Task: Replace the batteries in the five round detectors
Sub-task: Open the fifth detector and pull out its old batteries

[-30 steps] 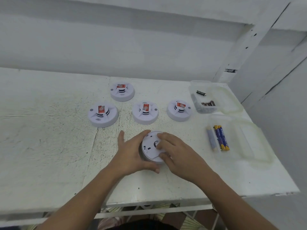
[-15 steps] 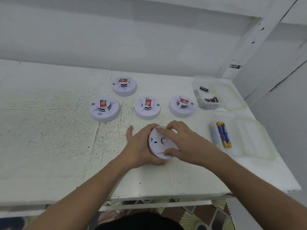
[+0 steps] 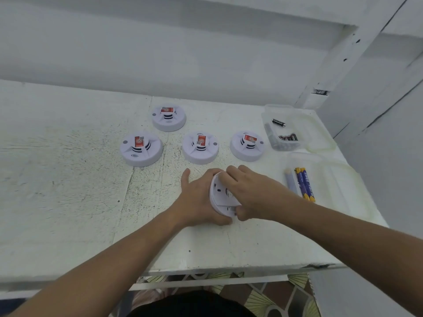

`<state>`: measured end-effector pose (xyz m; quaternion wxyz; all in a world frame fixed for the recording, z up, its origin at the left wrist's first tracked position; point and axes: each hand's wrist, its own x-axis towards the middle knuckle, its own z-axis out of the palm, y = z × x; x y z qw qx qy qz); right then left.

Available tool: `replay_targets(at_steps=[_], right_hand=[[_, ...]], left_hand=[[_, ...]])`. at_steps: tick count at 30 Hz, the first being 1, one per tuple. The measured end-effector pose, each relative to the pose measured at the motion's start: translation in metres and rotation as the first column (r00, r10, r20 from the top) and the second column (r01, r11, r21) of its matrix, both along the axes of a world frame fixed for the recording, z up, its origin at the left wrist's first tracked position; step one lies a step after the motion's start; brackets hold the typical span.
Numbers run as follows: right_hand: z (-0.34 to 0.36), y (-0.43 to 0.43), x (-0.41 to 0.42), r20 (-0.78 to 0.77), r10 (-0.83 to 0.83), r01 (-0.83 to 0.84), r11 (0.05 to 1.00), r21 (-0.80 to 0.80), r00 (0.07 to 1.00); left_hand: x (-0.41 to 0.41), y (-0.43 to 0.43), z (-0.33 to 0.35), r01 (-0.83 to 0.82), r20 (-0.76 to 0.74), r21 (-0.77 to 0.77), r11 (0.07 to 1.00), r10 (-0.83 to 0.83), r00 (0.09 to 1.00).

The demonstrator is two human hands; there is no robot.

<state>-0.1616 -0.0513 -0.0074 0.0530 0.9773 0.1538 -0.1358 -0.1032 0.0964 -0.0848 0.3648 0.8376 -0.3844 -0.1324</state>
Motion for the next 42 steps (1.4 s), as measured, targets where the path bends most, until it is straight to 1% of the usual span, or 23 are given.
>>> replay_targets(at_steps=[7,15,19,23,25,28,32,34,37,39,40,42], right_hand=[[0.002,0.0,0.012,-0.037,0.079,-0.081,0.996,-0.038,0.996],[0.002,-0.002,0.016,-0.076,0.069,-0.066,0.997,0.036,0.995],[0.0,-0.003,0.016,-0.068,0.064,-0.06,0.997,0.058,0.996],[0.0,-0.003,0.015,-0.066,0.066,-0.064,0.997,0.045,0.996],[-0.001,-0.003,0.015,-0.067,0.099,-0.098,0.995,0.03,0.993],[-0.002,-0.002,0.015,-0.064,0.135,-0.136,0.991,-0.007,0.989],[-0.002,-0.004,0.015,-0.04,0.167,-0.168,0.985,-0.043,0.985],[-0.002,-0.005,0.016,-0.041,0.171,-0.172,0.984,-0.034,0.984],[-0.001,-0.008,0.016,-0.06,0.114,-0.111,0.992,0.058,0.992],[0.0,-0.015,0.014,-0.087,0.039,-0.023,0.985,0.173,0.995],[0.0,-0.019,0.014,-0.102,-0.005,0.031,0.967,0.255,0.995],[-0.002,-0.026,0.012,-0.142,-0.095,0.147,0.895,0.42,0.985]], left_hand=[[0.0,-0.002,0.002,-0.011,0.065,0.014,1.0,0.01,0.998],[0.002,-0.001,0.003,-0.001,0.084,0.087,0.996,-0.007,0.996],[0.003,-0.001,0.004,0.001,0.085,0.13,0.992,-0.012,0.996],[0.004,-0.002,0.004,0.008,0.093,0.174,0.985,-0.025,0.995],[0.006,-0.001,0.004,0.019,0.094,0.186,0.982,-0.037,0.995],[0.008,-0.002,0.009,0.042,0.054,0.198,0.979,-0.054,0.997],[0.006,-0.002,0.015,0.041,0.035,0.182,0.982,-0.048,0.998],[0.006,-0.001,0.014,0.039,0.039,0.187,0.982,-0.047,0.998],[0.006,0.0,0.013,0.037,0.008,0.197,0.98,-0.04,0.999],[0.006,0.0,0.014,0.036,-0.01,0.2,0.979,-0.035,0.999],[0.006,0.0,0.015,0.037,-0.01,0.205,0.978,-0.036,0.999],[0.006,0.0,0.016,0.041,-0.006,0.222,0.974,-0.041,0.999]])
